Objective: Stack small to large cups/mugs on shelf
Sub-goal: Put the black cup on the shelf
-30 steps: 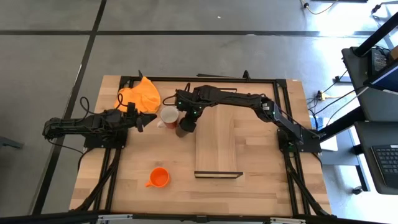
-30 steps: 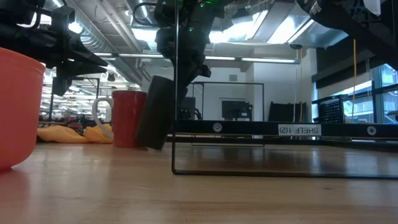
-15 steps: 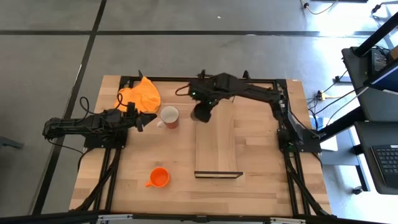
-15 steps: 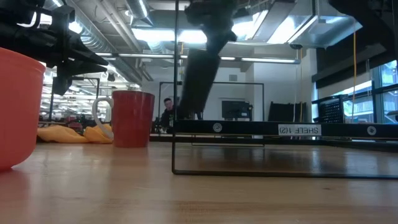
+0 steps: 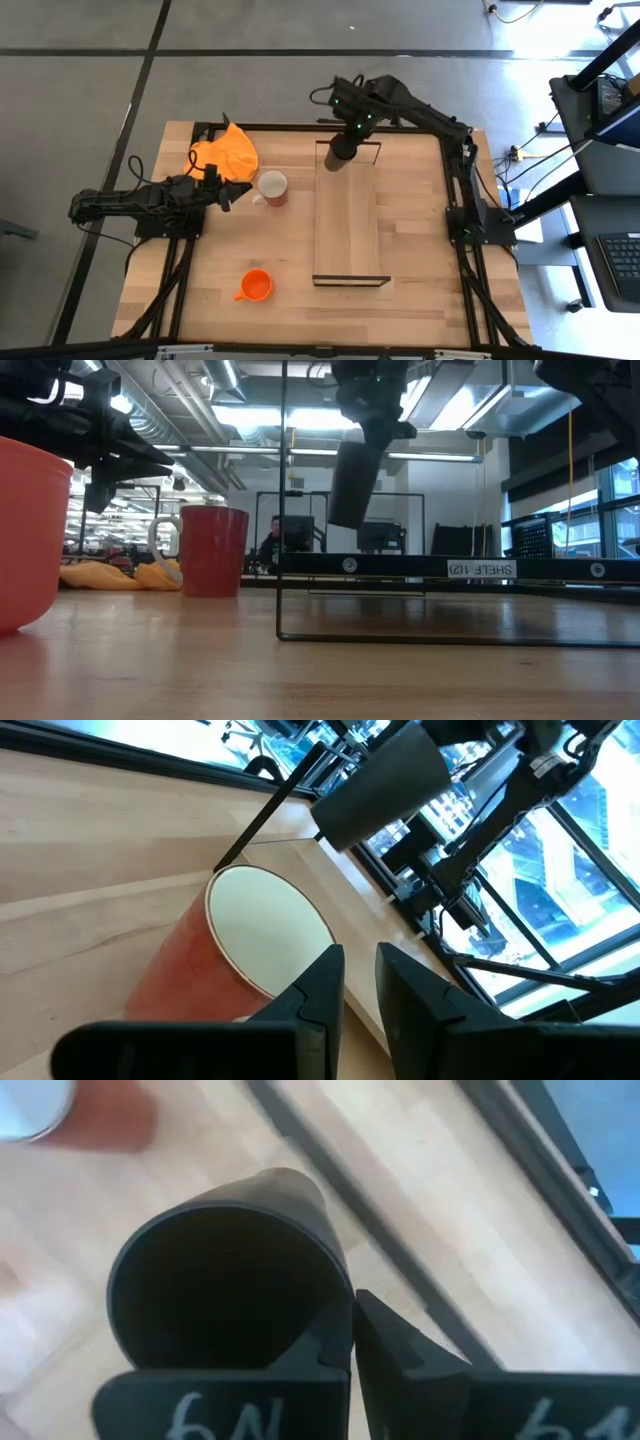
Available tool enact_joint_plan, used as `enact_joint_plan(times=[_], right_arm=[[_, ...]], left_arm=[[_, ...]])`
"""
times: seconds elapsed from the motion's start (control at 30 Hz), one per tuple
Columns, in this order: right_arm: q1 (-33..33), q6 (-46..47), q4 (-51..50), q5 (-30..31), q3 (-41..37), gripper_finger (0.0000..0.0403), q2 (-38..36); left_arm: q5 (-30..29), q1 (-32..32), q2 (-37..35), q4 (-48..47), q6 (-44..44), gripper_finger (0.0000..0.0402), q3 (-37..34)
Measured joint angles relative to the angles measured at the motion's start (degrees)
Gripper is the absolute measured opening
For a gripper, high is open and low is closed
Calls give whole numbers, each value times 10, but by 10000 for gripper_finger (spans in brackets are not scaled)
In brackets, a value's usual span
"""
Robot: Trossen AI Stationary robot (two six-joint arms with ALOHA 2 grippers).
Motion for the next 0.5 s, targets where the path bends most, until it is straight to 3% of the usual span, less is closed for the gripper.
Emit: enact_joint_plan(times=[0.5], right_arm=[[6, 7, 0, 10, -104, 5, 2]], left_arm=[[1, 0, 0, -8, 2, 57, 0]])
